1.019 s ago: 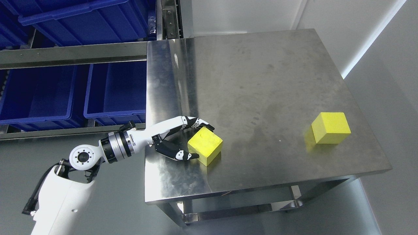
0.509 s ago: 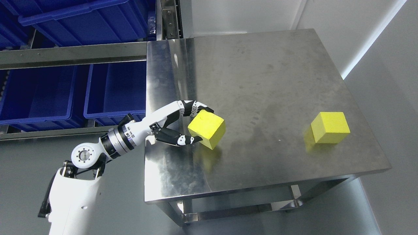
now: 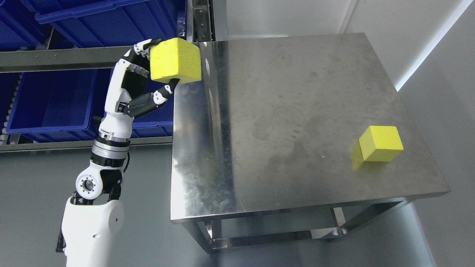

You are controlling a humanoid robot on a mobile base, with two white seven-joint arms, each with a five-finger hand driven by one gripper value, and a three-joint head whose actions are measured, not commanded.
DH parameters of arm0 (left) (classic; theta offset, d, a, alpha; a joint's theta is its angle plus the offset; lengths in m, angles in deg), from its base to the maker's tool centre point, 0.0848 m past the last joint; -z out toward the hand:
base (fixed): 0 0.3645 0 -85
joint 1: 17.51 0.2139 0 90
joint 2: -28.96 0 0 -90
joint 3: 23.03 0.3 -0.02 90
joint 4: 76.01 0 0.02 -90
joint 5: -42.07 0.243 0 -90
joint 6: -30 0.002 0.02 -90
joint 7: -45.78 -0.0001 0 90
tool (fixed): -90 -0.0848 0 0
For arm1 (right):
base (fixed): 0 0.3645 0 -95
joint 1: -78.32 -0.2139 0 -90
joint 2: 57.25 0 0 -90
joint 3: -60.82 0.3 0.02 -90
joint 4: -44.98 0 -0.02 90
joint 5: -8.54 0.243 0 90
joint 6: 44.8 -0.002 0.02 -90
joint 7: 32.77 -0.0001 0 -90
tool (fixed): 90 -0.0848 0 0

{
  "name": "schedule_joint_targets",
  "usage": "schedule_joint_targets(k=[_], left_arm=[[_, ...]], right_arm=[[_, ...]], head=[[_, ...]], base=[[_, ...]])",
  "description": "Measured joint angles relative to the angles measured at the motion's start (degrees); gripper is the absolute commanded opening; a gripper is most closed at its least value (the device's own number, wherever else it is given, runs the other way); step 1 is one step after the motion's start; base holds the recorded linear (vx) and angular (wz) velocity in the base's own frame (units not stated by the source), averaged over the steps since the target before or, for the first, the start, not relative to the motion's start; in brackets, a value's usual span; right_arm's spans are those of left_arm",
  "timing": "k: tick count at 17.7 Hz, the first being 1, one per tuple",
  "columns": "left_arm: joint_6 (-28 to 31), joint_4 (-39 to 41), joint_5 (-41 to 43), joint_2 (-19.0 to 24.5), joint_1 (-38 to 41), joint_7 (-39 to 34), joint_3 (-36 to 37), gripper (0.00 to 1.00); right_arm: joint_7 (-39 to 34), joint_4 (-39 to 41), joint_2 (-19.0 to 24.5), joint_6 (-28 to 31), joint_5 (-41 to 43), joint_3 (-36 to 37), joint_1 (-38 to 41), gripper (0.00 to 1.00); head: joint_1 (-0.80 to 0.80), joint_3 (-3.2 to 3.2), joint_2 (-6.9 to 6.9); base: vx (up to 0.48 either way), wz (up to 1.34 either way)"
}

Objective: Move yellow foam block to right shelf middle
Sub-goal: 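Hold the cube raised in the left hand while the robot turns and drives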

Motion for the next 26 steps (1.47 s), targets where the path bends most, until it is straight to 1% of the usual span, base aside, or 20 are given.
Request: schedule_joint_targets(k=[4, 11, 26], left_arm=[[-1.9, 0.2, -0.9, -1.0, 1.7, -2.1, -1.8, 0.44], [-2.9, 0.7, -1.5, -2.1, 4.0, -2.5, -5.1, 0.44], [-2.5, 1.5, -1.7, -2.8, 6.2, -2.3, -9.6, 0.44]], right_arm=[[0.0, 0.0, 0.0, 0.0, 0.0, 0.0, 0.0, 1.0], [0.0, 0.0, 0.0, 0.0, 0.0, 0.0, 0.0, 1.0], [0.0, 0.0, 0.0, 0.0, 0.0, 0.0, 0.0, 1.0]], head=[[0.0, 0.01, 0.0], [0.0, 0.02, 0.0], [0.0, 0.02, -0.02]], base=[[-0.062, 0.12], [-0.053, 0.29], [0.027, 0.62]])
